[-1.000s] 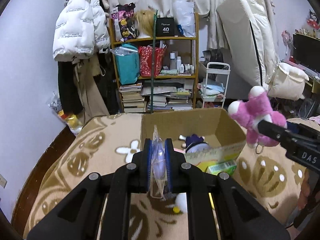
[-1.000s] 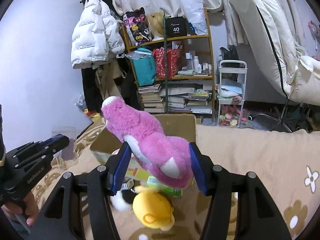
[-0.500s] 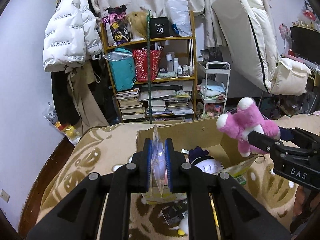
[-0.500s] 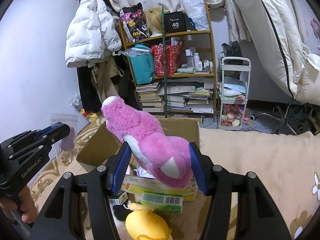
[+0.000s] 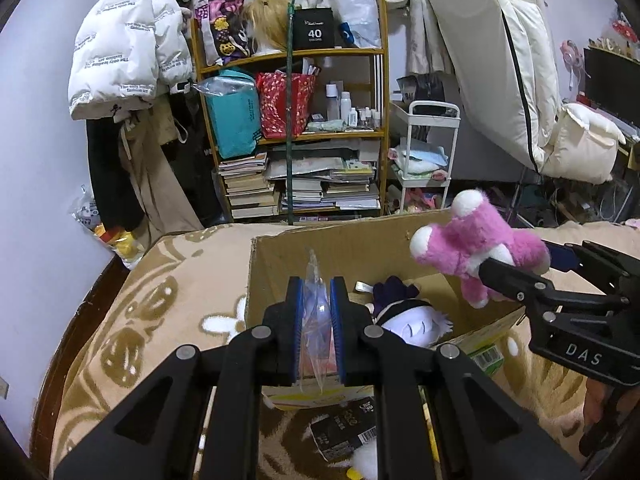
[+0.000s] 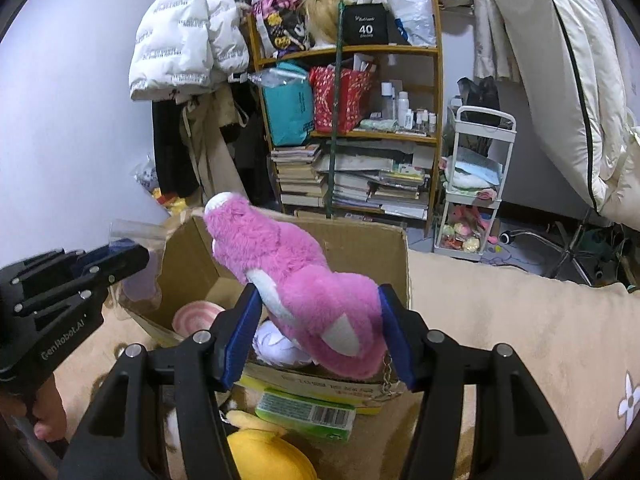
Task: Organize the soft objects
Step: 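Lift the plastic bag and pink plush over the box with both grippers, then open both grippers to drop the bag and pink plush into the box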
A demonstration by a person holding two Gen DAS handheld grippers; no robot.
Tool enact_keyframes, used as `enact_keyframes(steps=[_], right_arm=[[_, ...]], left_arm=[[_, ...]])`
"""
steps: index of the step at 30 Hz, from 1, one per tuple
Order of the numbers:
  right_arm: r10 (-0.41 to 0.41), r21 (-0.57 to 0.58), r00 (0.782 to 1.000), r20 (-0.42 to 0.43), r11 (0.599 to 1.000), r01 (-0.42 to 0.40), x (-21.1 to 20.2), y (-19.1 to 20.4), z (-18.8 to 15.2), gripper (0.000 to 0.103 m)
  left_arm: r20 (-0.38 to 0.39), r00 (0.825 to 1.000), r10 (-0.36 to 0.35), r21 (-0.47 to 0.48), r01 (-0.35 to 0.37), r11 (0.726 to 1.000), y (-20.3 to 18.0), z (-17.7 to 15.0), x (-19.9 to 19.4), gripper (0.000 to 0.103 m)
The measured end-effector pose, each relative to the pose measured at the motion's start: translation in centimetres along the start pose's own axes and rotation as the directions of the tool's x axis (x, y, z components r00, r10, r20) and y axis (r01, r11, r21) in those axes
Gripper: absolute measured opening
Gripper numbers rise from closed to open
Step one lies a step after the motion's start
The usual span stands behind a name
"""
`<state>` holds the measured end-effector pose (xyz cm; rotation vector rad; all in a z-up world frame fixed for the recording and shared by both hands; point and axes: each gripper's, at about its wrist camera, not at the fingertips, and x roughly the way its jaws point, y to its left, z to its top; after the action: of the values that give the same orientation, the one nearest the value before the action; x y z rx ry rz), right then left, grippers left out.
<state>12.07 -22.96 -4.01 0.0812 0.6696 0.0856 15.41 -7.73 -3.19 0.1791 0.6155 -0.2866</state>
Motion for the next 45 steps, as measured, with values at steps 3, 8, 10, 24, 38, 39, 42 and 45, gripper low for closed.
enact_keyframes(steps=[3,8,10,24,38,39,42,45], right_arm=[[0.012,0.009,1.000,-0.021,1.000,-0.012,0.3,-0.2,-0.1,0.063],[0.018,0.018,0.999,-0.027,1.000,-0.018,0.7,-0.4,-0.1,0.063],[0.020,0.017,1.000,-0.025,1.000,-0.019,0.8,-0.5,0.0,0.063],[0.020,0.042,0.999,-0.034,0.999,-0.019,1.1,-1.2,0.0,0.065],[0.039,0.055,0.999,-0.011,0.998,-0.038,-0.7,-1.6,0.0,0.091],[0.041,0.057,0.999,-0.001,0.998,-0.041,-1.1,-1.6,-0.1,0.092],[0.042,0.058,0.999,0.004,0.997,-0.042,-1.9,-1.3,-0.3,0.092],[0.047,0.056,0.999,0.009,0.997,-0.047,-2.9,-0.9,-0.4,0.099]], left_arm=[[-0.006,1.000,-0.003,0.003,0.003,1.000,0.0,0.1,0.4,0.013],[0.006,1.000,-0.017,-0.046,0.017,0.999,0.6,0.4,0.8,0.013],[0.019,1.000,-0.023,-0.060,0.024,0.998,0.6,0.8,0.7,0.013],[-0.014,1.000,-0.028,-0.140,0.025,0.990,1.6,1.4,1.7,0.013],[-0.105,0.994,0.025,-0.147,-0.040,0.988,2.9,0.0,1.1,0.041],[-0.103,0.994,0.029,-0.148,-0.044,0.988,2.9,-0.1,0.8,0.049],[-0.090,0.995,0.042,-0.155,-0.056,0.986,3.0,-0.2,-0.4,0.060],[-0.087,0.995,0.050,-0.165,-0.064,0.984,3.1,-0.3,-1.5,0.075]])
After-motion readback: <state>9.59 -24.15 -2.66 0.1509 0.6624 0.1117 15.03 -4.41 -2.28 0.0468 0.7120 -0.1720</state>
